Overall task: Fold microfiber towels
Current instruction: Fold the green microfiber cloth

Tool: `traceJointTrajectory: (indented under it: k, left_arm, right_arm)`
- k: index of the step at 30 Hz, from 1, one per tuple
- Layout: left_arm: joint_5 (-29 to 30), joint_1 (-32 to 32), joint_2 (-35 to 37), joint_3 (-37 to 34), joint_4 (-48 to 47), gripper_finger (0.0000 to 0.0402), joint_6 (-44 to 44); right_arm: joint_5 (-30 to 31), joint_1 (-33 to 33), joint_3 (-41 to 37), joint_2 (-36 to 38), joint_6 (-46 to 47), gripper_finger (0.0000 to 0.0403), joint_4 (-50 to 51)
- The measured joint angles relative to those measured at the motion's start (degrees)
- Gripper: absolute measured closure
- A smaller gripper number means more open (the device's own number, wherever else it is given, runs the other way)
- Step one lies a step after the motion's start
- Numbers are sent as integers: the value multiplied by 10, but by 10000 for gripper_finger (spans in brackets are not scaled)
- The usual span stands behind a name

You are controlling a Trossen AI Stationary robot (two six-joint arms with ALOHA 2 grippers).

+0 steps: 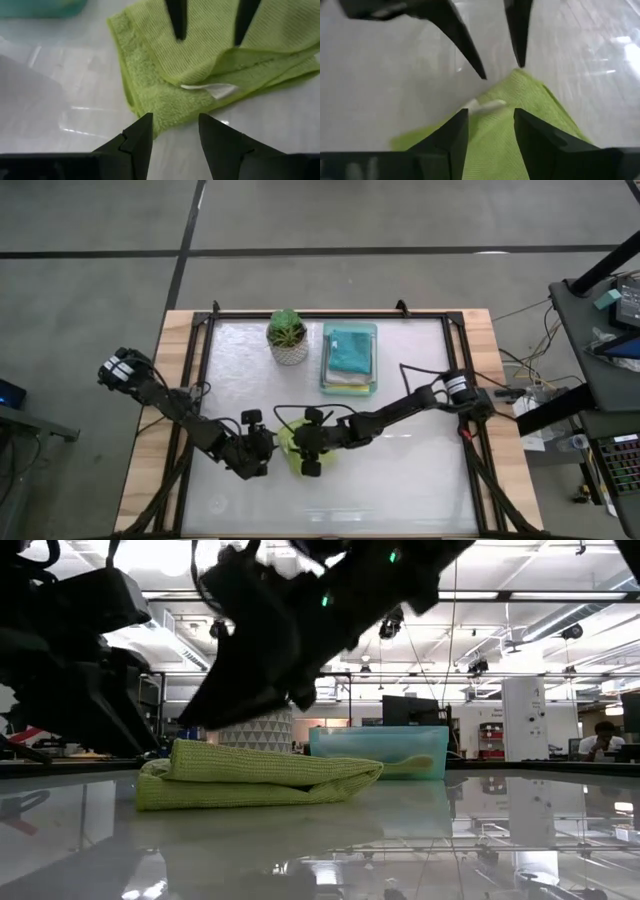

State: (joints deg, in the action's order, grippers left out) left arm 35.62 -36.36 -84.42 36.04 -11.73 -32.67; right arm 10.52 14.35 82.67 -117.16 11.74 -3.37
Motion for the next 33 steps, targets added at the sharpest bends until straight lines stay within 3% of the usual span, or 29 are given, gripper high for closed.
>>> traceJointTrajectory:
  k: [8, 14, 27, 33]
  left_arm:
    - [25, 0, 0, -27, 18, 258, -5]
    - [35, 1, 0, -66, 100, 258, -15]
    - [50, 3, 0, -87, 132, 258, -16]
    - [54, 3, 0, -87, 133, 258, -16]
  right_arm:
    - [0, -8, 2, -30, 18, 256, -28]
    - [0, -8, 2, -39, 40, 276, -34]
    - [0, -8, 3, -39, 41, 388, -29]
    - [0, -9, 4, -37, 32, 394, -29]
